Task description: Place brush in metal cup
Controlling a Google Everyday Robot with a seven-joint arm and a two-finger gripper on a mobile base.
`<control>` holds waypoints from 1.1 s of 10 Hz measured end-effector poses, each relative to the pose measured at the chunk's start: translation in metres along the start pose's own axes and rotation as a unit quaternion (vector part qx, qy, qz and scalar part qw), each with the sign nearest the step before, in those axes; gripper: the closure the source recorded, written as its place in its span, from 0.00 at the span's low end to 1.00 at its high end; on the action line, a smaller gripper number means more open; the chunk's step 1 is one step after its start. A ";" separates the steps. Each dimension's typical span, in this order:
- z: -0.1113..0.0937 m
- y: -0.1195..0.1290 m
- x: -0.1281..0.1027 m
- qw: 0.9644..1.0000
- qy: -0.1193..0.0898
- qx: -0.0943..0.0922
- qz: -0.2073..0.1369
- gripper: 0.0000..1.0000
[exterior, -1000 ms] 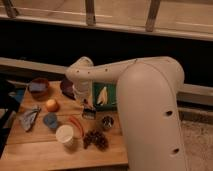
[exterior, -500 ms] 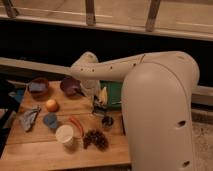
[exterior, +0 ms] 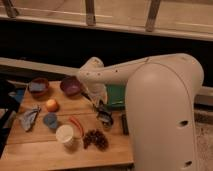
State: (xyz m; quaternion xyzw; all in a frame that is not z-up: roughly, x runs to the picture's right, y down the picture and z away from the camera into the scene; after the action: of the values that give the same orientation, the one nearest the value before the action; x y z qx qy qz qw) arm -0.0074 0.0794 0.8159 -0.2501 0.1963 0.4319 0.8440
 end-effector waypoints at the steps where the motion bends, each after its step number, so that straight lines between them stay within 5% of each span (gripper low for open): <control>1: 0.009 -0.004 0.009 1.000 0.006 -0.007 0.013 1.00; 4: 0.023 -0.009 0.021 0.999 0.011 -0.018 0.035 0.95; 11: 0.027 -0.007 0.014 0.999 0.002 -0.029 0.040 0.25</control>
State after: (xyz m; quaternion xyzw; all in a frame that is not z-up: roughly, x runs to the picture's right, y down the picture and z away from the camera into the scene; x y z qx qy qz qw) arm 0.0091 0.1009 0.8319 -0.2676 0.1953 0.4706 0.8178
